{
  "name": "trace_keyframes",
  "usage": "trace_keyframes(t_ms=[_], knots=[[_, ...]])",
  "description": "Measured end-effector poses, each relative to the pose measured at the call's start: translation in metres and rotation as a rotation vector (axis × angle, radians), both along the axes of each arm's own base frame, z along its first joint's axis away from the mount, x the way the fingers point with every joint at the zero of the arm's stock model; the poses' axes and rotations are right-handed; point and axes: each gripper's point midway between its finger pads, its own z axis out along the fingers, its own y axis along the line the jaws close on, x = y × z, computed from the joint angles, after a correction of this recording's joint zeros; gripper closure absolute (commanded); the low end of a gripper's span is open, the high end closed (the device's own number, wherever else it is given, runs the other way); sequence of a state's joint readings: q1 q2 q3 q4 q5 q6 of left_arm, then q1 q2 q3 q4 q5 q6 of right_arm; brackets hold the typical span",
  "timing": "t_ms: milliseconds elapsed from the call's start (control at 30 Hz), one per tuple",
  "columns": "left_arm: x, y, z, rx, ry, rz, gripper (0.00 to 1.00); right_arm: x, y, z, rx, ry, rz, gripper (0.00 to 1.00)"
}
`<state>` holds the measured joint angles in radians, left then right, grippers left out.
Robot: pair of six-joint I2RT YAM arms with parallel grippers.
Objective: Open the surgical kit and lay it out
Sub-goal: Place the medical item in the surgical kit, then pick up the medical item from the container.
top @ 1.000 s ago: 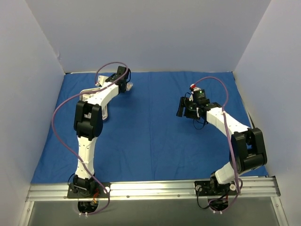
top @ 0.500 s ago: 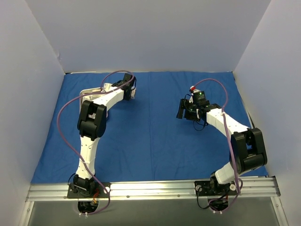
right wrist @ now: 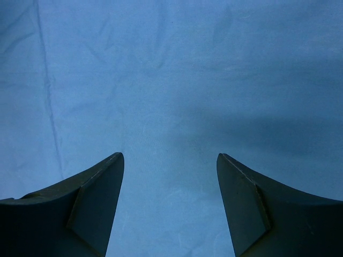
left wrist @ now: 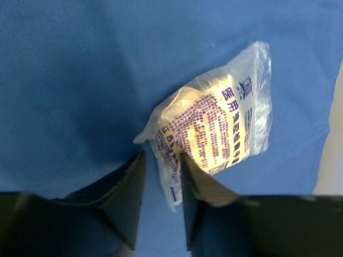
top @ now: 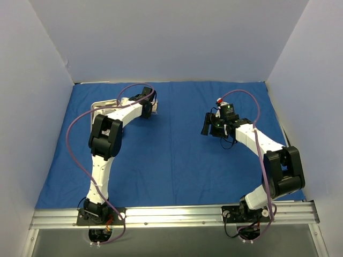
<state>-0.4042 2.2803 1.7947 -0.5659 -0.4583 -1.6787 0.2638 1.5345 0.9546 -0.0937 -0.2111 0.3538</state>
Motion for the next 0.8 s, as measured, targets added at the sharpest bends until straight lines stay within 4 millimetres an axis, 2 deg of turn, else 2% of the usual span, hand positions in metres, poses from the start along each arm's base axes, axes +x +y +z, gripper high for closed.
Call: trace_keyframes(t_ms=[100,200,400,533,600,667,800], knots=[[-0.002,-0.003,0.004,-0.008,0.003,-0.022,0.53,0.000,0.000,0.003,0.002,-0.009,0.000,0.34],[-0.003,-0.007,0.016,-0.019,-0.010,-0.046,0.49,0.000,0.000,0.005,0.004,-0.013,0.000,0.34],[-0.009,-0.019,0.067,-0.044,-0.065,-0.161,0.46,0.000,0.000,0.005,0.004,-0.015,0.000,0.34],[-0.029,-0.019,0.109,-0.011,-0.114,-0.310,0.44,0.001,0.000,0.008,0.006,-0.021,0.000,0.34],[-0.043,-0.007,0.130,0.041,-0.134,-0.387,0.44,0.001,0.000,0.009,0.007,-0.025,0.001,0.34],[-0.051,0.014,0.149,0.101,-0.157,-0.431,0.43,0.002,0.001,0.010,0.009,-0.031,0.001,0.34],[-0.065,0.081,0.176,0.274,-0.161,-0.473,0.27,0.005,0.003,0.012,0.017,-0.046,0.005,0.34]])
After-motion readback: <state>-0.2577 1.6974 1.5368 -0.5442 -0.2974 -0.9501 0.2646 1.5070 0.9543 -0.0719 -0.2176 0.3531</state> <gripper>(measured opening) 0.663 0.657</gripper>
